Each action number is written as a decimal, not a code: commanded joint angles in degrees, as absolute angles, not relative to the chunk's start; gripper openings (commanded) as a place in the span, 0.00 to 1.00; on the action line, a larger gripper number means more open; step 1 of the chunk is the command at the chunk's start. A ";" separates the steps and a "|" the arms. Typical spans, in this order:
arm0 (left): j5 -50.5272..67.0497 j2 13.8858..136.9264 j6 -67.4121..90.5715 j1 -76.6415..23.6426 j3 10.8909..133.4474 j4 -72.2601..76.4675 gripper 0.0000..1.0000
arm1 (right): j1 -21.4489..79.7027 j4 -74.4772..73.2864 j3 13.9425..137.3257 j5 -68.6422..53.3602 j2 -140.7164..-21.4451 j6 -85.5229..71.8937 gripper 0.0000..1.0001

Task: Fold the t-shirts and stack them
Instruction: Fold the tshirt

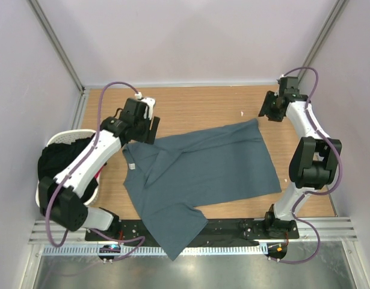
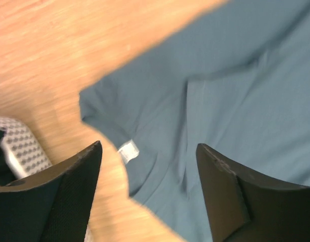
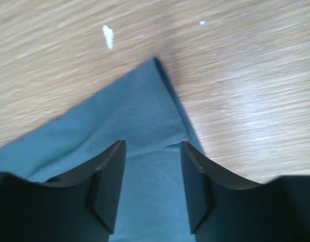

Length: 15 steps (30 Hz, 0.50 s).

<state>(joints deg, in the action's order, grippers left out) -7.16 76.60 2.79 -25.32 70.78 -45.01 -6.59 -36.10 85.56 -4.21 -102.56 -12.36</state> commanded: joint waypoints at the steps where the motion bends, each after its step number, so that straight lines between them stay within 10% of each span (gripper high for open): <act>1: -11.34 83.92 19.14 -25.05 75.04 -37.53 0.70 | -4.14 -34.72 83.51 -4.06 -100.72 -18.97 0.51; 15: -16.26 94.66 33.31 -24.79 73.92 -38.23 0.63 | 0.00 -41.22 80.51 10.54 -105.11 -28.38 0.44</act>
